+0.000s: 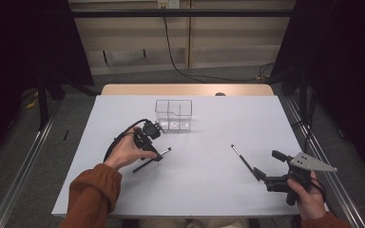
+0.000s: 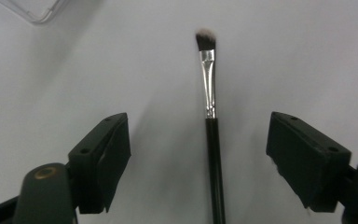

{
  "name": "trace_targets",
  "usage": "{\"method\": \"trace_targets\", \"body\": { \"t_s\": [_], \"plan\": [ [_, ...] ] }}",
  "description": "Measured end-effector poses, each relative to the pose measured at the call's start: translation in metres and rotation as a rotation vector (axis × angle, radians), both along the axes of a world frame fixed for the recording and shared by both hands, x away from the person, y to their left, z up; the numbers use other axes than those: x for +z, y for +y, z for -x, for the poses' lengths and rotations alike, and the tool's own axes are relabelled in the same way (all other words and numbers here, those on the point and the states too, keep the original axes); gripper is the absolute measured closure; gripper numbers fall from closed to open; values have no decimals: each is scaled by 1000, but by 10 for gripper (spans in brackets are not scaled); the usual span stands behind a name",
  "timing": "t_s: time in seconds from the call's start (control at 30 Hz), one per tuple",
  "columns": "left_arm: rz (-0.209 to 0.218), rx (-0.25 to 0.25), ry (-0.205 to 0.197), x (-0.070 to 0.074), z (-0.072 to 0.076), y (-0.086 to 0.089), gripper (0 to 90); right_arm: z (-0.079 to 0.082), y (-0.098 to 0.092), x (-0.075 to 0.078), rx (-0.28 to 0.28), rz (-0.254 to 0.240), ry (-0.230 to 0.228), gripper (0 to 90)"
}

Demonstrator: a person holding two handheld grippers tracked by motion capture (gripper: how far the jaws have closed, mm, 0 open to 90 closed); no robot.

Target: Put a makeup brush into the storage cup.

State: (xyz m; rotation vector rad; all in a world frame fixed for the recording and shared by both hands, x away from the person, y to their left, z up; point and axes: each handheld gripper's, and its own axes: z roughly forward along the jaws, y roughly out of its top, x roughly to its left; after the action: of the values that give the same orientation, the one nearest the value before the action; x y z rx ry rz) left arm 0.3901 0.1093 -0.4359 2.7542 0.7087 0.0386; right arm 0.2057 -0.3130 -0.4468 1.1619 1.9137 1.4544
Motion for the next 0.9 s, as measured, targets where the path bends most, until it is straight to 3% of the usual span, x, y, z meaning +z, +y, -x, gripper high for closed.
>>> {"method": "trace_targets", "body": {
  "t_s": [0.37,0.47,0.6,0.77,0.9],
  "plan": [
    [-19,-3,62,-6,-4,-7,548,0,1,0,9,3,3,0],
    [-42,-6,72,-10,-4,-9,579,0,0,0,9,6,-2,0],
    [-82,-29,53,-11,-3,-12,605,0,0,0,7,4,1,0],
    [-73,-15,60,-12,-4,-11,625,1,0,0,7,7,1,0],
    [-83,0,72,-12,-9,-11,709,1,0,0,7,5,3,0]
  ]
}}
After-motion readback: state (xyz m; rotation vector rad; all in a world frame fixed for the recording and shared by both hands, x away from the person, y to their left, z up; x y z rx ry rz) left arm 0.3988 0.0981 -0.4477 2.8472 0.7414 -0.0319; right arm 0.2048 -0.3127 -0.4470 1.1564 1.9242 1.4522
